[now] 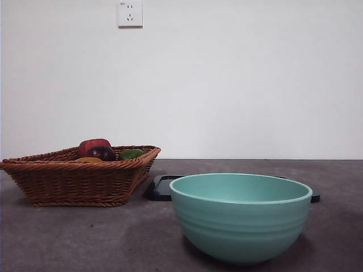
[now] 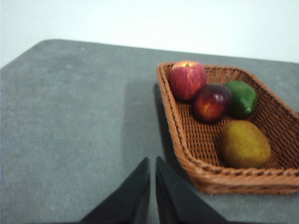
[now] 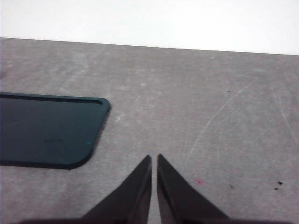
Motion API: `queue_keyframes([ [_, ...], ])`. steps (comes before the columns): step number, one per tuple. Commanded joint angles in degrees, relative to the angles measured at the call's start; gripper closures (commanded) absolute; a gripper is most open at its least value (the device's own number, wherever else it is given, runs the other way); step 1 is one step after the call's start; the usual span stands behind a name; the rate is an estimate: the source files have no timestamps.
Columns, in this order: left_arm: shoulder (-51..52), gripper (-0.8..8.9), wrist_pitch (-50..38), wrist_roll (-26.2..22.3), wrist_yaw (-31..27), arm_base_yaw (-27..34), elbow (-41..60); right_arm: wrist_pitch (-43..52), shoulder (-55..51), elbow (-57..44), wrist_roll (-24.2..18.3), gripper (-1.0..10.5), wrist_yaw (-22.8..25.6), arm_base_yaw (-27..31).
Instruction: Pick up the wifruite, put it on the bowl, pick up the plate, put it on desk
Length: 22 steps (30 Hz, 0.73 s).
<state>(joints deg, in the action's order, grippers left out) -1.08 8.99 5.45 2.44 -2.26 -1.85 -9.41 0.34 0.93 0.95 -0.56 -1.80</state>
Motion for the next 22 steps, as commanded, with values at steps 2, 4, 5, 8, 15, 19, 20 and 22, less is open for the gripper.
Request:
queue_keyframes([
  [2, 0.07, 7.95, -1.11, 0.33, 0.17, 0.02, 1.18, 0.02, -0.13, -0.28, 2.73, 9.3, -0.94, 0.07],
  [4, 0.07, 7.97, -0.9, 1.33, 1.57, -0.02, 1.18, -0.2, -0.13, -0.28, 3.63, 9.3, -0.94, 0.07],
  [5, 0.04, 7.97, -1.01, 1.31, 1.88, -0.02, 1.18, -0.33, -0.13, -0.28, 3.93, 9.3, -0.96, 0.07],
  [8, 0.04, 7.97, -1.51, 1.57, 2.12, -0.11, 1.01, -0.04, -0.13, -0.17, 6.38, 9.3, -1.01, 0.04],
  [15, 0.04, 7.97, -5.2, 7.98, 2.12, -1.92, -2.43, 0.15, -0.11, 4.33, 15.74, 9.4, -2.19, -0.98],
  [19, -0.17, 7.97, -5.73, 9.22, 2.08, -3.19, -6.29, 0.17, 0.04, 8.52, 18.64, 9.4, -1.55, -1.68],
  [20, -0.46, 7.97, -5.73, 9.22, 2.05, -3.41, -7.3, 0.11, 0.26, 9.53, 19.1, 9.4, -1.53, -1.79],
  [22, -1.55, 7.97, -5.75, 10.49, 2.05, -3.76, -9.81, -0.85, 0.85, 12.17, 20.39, 9.4, -1.53, -1.99],
])
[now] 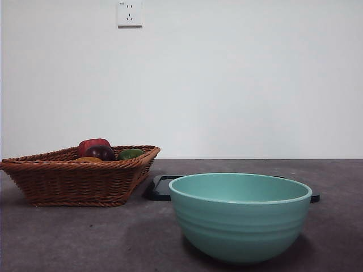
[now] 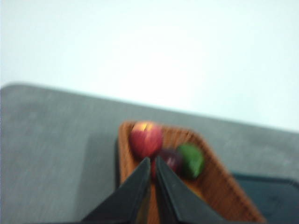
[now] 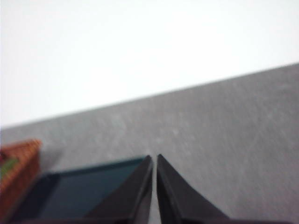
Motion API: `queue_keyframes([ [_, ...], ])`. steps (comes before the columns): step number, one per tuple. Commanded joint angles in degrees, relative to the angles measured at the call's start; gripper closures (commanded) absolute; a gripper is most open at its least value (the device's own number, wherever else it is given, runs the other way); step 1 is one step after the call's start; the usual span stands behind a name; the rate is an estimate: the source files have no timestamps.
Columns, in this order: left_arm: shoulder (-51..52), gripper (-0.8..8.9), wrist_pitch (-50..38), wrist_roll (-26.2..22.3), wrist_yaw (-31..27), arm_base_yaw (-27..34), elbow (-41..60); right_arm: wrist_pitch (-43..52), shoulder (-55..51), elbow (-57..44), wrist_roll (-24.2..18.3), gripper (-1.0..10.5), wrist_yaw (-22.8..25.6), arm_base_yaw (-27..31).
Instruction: Pick up the wifruite, put it on the bowl, pick up the plate, put it on desk
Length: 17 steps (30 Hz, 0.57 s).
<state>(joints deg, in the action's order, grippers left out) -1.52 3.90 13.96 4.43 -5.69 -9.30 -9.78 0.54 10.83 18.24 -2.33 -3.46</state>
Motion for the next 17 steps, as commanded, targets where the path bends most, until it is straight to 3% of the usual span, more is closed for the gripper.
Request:
queue_keyframes([
  [1, -1.79, 7.97, -0.59, 2.97, 0.13, -0.46, -3.8, -1.42, 1.11, 3.85, 3.61, 9.4, 0.24, -0.46],
  [8, -8.76, 7.97, 5.11, 3.32, 3.65, -1.49, -16.37, -10.49, 5.49, 15.98, 3.65, 9.4, -1.36, -0.59],
  [17, -19.1, 7.97, 15.3, 3.78, 14.75, -1.53, -35.21, -28.55, 13.79, 33.97, -1.03, 9.4, -11.45, -0.59],
])
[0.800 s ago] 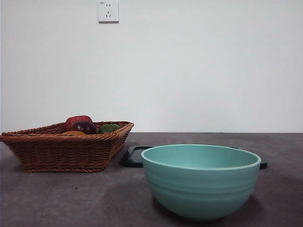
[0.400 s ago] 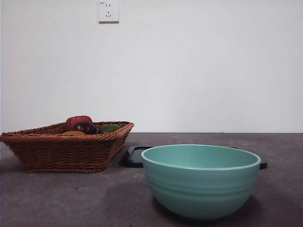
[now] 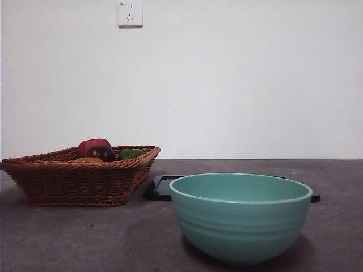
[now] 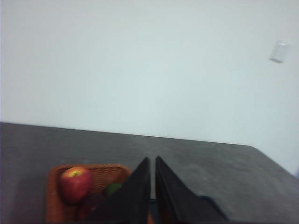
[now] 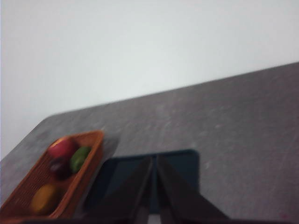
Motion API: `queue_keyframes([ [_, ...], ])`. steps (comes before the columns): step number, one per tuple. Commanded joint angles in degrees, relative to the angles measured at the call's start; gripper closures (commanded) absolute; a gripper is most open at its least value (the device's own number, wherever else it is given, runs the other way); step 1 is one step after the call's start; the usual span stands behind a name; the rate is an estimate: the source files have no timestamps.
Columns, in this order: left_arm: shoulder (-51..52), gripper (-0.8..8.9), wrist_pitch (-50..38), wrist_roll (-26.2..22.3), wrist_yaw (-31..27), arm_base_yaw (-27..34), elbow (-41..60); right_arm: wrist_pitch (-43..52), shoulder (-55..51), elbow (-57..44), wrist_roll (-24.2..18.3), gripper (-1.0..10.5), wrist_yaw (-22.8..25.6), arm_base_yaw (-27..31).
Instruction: Pick up the wifruite, put it on the bowl, pick up the plate, put it on desk
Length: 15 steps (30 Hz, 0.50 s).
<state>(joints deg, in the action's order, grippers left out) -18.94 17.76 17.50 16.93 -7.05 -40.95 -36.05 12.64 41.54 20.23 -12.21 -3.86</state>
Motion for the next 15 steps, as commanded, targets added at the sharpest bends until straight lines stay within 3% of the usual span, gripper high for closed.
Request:
queue_keyframes([
  [1, -2.86, 7.97, 2.89, 0.39, 3.91, -0.17, -5.46, -3.85, 2.73, 5.01, -4.76, 9.4, -2.12, -0.2],
  [4, -5.51, 7.97, 6.75, 1.03, 8.76, -0.63, -10.05, -7.34, 5.38, 9.16, -8.74, 9.4, -4.98, -0.2],
  [8, -7.34, 7.97, 11.15, 0.96, 9.53, -2.64, -14.34, -10.49, 8.44, 13.4, -11.82, 9.4, -9.79, -0.9],
  [15, -11.15, 7.97, 18.67, -3.34, 10.19, -7.85, -19.08, -11.63, 12.07, 15.74, -11.74, 9.4, -14.73, -5.2],
])
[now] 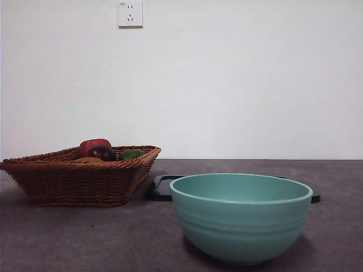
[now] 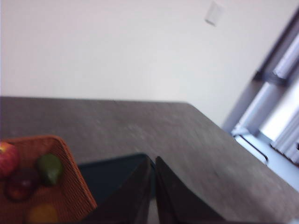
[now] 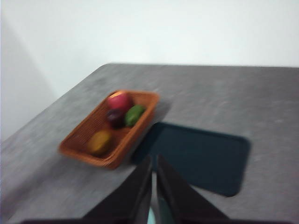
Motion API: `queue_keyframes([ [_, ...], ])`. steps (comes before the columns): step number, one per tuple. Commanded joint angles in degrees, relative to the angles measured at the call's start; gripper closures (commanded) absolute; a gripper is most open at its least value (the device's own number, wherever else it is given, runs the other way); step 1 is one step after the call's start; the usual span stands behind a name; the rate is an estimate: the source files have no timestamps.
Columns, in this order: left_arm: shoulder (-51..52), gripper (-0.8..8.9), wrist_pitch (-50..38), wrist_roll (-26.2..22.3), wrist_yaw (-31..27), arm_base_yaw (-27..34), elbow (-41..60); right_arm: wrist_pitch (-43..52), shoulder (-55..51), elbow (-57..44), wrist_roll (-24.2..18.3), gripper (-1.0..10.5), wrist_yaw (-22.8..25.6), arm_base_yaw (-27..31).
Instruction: Pick up the wifruite, put it on the bowl, pick up the plate, put it on desk
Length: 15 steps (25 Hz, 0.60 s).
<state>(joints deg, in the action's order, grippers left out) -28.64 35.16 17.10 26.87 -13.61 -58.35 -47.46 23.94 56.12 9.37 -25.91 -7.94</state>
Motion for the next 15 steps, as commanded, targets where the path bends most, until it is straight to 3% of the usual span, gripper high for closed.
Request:
queue_keyframes([
  [1, -2.01, 7.97, 2.25, -3.67, 0.26, -2.08, -2.08, -0.74, 1.03, 1.31, -0.9, 9.4, -1.16, -1.73],
  [15, -6.58, 7.97, 20.83, -12.15, 2.21, -8.74, -3.21, -12.72, 1.46, 2.99, -7.3, 9.4, -1.27, -6.97],
])
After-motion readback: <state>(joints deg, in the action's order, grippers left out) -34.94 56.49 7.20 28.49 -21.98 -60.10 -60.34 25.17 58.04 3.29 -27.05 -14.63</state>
